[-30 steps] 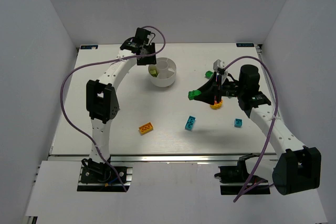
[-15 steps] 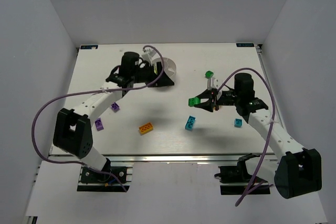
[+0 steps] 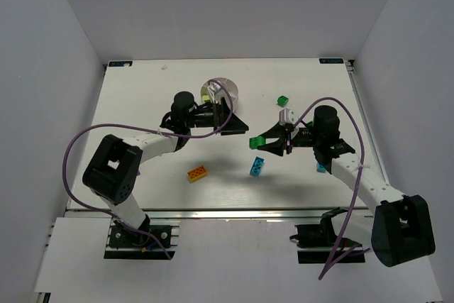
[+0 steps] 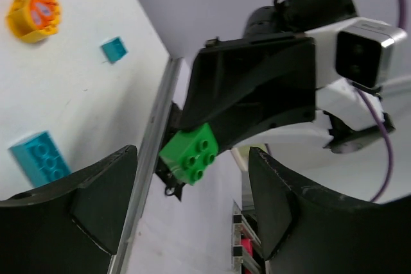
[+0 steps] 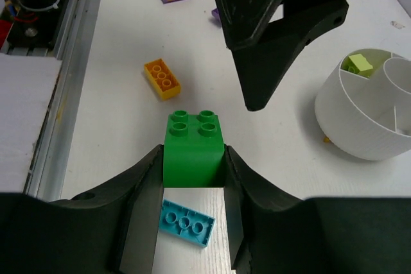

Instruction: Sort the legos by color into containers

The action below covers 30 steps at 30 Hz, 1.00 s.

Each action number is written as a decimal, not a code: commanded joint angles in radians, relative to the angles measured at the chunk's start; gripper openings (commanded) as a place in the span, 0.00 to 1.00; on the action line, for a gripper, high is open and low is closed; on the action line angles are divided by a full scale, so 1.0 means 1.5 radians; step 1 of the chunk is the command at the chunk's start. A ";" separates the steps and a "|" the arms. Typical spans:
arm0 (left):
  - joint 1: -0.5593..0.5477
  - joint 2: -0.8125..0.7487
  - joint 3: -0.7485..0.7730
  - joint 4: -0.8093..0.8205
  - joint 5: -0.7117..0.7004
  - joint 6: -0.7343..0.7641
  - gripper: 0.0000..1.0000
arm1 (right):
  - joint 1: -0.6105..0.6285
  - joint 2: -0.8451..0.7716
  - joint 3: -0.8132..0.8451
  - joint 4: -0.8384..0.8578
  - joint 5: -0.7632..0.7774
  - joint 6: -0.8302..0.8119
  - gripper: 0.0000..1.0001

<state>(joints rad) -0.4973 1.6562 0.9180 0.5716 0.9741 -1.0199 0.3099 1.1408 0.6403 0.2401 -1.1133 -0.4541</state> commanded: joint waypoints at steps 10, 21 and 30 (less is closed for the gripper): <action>-0.029 0.058 -0.018 0.254 0.046 -0.167 0.80 | 0.001 -0.002 -0.022 0.197 0.015 0.126 0.00; 0.014 -0.059 0.186 -0.418 -0.241 0.289 0.79 | 0.003 0.030 0.074 0.060 0.196 0.109 0.00; 0.028 -0.193 0.214 -0.688 -0.634 0.412 0.00 | 0.051 0.243 0.313 -0.132 0.376 0.182 0.00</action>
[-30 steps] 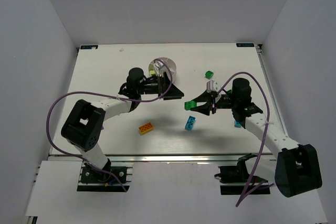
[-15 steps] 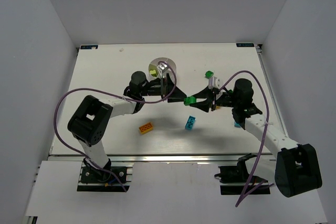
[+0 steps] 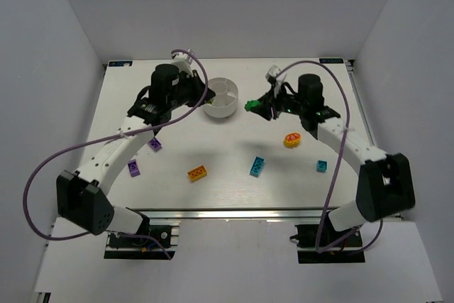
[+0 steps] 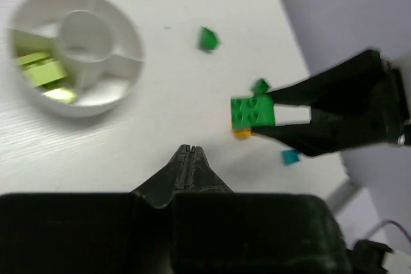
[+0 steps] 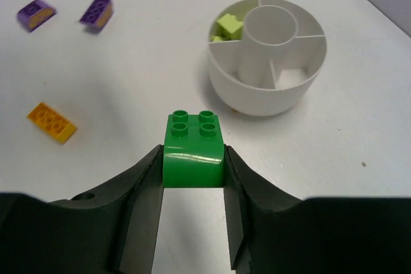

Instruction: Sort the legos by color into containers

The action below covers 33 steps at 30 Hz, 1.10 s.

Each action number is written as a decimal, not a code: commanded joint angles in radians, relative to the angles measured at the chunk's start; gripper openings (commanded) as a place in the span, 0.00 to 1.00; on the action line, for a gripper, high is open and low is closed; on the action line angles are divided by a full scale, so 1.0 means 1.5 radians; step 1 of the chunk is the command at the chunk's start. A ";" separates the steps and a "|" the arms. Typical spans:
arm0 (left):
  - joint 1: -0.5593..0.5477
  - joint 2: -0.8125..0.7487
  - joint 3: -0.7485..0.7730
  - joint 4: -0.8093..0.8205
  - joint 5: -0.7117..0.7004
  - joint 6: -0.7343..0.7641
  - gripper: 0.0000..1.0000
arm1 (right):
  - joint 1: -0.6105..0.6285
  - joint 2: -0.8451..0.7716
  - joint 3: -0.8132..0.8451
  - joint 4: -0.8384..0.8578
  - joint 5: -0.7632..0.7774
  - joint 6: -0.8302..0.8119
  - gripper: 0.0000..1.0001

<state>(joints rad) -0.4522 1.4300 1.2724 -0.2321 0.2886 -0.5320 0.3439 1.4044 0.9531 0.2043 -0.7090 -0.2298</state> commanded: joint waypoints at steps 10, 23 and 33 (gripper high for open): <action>-0.002 -0.285 -0.249 -0.198 -0.363 0.102 0.38 | 0.131 0.240 0.341 -0.209 0.256 0.207 0.00; -0.002 -0.376 -0.334 -0.169 -0.373 0.141 0.39 | 0.163 0.397 0.491 -0.292 0.382 0.224 0.00; -0.002 -0.384 -0.348 -0.153 -0.369 0.141 0.39 | 0.163 0.447 0.529 -0.300 0.418 0.240 0.00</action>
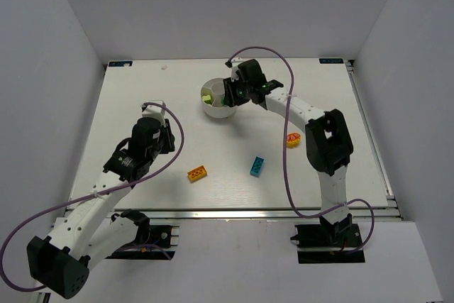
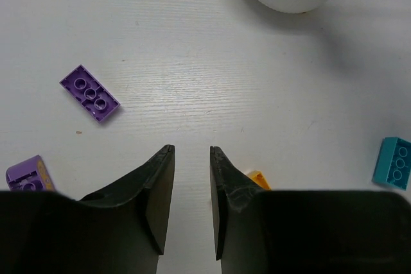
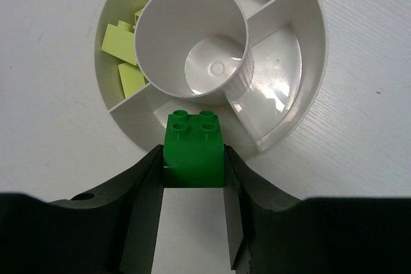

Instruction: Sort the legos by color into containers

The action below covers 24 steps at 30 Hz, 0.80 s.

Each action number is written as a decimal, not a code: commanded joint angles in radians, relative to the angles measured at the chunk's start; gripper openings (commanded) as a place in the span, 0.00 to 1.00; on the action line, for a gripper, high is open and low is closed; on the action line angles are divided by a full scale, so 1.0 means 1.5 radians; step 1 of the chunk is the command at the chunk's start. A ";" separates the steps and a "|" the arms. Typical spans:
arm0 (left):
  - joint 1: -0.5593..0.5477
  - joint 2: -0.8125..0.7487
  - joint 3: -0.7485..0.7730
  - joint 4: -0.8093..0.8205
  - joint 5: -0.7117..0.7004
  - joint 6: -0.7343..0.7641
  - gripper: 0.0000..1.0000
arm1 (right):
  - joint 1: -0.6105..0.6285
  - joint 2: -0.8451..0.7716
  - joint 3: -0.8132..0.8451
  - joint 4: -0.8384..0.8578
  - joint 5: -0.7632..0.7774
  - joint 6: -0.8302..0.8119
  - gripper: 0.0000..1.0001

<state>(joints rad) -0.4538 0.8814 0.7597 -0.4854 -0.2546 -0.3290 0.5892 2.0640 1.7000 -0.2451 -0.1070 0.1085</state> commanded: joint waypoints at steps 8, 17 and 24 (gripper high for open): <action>-0.001 -0.017 -0.009 0.020 0.005 0.008 0.42 | -0.003 0.007 0.046 -0.019 -0.023 0.015 0.50; -0.001 -0.025 -0.013 0.028 0.027 0.012 0.41 | -0.005 -0.060 0.023 -0.010 -0.044 -0.006 0.55; -0.001 -0.039 -0.020 0.044 0.063 0.022 0.00 | -0.061 -0.225 -0.175 0.092 -0.058 -0.224 0.00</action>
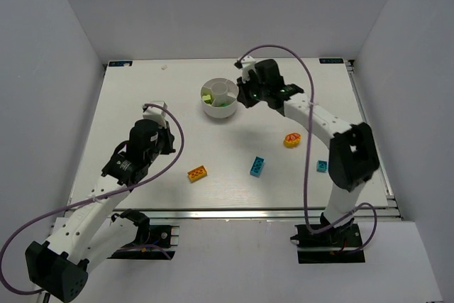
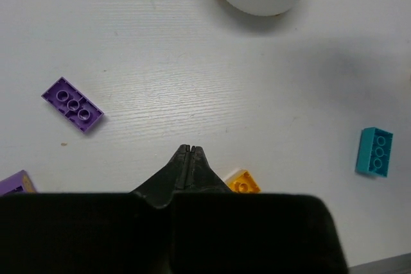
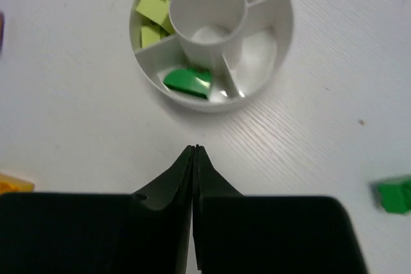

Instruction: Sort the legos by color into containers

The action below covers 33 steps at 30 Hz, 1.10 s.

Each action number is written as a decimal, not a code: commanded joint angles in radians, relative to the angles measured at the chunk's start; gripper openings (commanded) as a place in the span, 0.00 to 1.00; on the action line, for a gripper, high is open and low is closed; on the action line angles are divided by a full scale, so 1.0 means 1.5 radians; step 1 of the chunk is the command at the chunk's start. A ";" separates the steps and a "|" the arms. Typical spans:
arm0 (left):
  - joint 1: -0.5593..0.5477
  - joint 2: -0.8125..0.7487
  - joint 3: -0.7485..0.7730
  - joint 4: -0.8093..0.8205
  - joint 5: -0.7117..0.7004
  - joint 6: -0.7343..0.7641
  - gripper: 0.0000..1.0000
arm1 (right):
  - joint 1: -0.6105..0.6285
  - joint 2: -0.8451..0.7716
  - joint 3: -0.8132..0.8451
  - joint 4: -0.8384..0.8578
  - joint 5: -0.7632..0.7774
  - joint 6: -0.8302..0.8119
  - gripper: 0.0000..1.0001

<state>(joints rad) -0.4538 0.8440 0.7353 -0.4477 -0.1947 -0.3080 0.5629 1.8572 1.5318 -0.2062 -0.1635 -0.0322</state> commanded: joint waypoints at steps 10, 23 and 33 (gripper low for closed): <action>-0.001 -0.008 0.000 0.019 0.044 0.011 0.33 | -0.208 -0.033 -0.025 -0.113 -0.029 -0.229 0.89; -0.001 -0.016 -0.002 0.021 0.057 0.012 0.36 | -0.233 0.140 0.166 -0.205 0.065 0.010 0.84; -0.001 -0.009 -0.002 0.023 0.069 0.014 0.37 | -0.233 0.200 0.194 -0.241 0.214 0.202 0.79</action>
<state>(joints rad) -0.4538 0.8413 0.7334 -0.4328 -0.1093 -0.2958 0.2146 2.1452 1.7844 -0.5339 0.0612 0.1219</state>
